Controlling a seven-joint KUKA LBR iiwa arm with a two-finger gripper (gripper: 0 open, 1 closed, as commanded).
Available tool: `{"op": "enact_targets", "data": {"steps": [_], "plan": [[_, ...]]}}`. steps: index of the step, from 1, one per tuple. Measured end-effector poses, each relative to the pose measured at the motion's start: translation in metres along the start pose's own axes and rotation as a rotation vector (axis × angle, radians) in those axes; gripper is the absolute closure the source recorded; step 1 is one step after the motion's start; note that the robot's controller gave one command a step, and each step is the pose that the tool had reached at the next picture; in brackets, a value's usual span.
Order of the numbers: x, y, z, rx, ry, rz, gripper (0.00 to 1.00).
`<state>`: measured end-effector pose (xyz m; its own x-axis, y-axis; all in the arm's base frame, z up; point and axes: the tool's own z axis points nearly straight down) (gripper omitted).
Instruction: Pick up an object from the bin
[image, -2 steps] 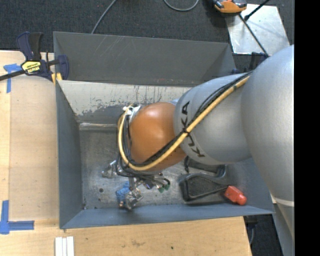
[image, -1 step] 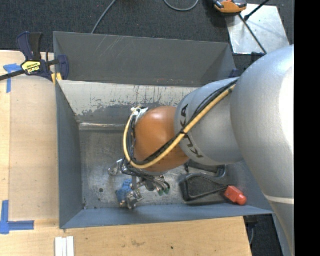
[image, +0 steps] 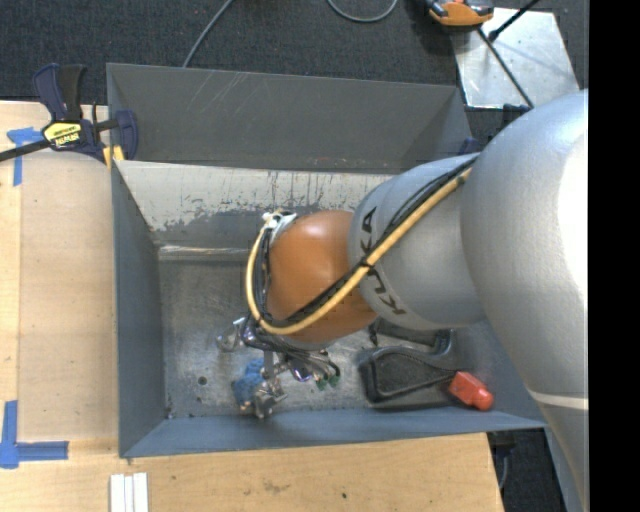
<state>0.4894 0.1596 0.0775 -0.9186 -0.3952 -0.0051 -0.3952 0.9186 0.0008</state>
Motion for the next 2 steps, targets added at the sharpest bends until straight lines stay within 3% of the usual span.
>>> {"op": "enact_targets", "data": {"steps": [1,2], "plan": [[-0.001,0.000,-0.001,-0.001,-0.003,0.000,1.00],[-0.003,0.000,-0.038,0.001,-0.001,0.001,1.00]]}}
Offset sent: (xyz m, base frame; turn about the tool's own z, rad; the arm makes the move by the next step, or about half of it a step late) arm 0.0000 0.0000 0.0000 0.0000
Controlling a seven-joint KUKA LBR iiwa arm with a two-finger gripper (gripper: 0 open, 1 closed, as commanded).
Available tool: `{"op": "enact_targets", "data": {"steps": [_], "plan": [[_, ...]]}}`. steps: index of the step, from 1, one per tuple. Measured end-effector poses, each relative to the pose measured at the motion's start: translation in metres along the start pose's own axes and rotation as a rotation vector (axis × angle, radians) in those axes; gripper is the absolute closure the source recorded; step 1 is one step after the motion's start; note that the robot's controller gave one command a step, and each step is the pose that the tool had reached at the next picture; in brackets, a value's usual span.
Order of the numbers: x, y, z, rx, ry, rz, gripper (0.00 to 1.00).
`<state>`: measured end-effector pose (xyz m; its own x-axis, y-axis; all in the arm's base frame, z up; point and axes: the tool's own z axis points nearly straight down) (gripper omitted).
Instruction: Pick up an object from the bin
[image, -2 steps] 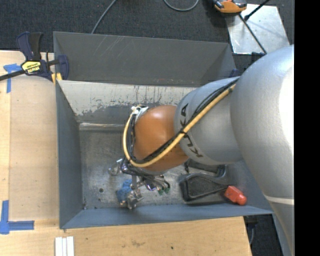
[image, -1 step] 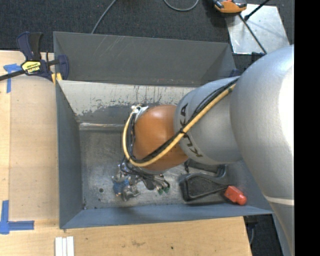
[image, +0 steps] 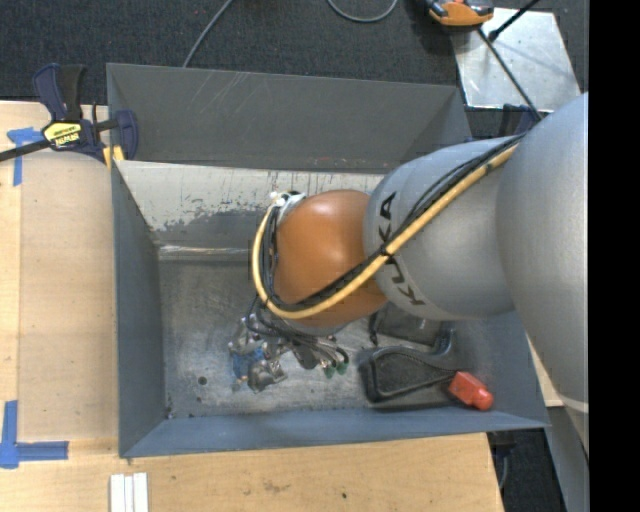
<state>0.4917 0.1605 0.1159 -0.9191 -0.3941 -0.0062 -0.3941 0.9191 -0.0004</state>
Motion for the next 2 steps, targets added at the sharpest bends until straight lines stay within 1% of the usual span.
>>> {"op": "enact_targets", "data": {"steps": [1,2], "plan": [[-0.0030,-0.0003,-0.0766,0.001,-0.005,0.001,1.00],[-0.0040,-0.0006,-0.0785,0.000,0.001,0.003,1.00]]}}
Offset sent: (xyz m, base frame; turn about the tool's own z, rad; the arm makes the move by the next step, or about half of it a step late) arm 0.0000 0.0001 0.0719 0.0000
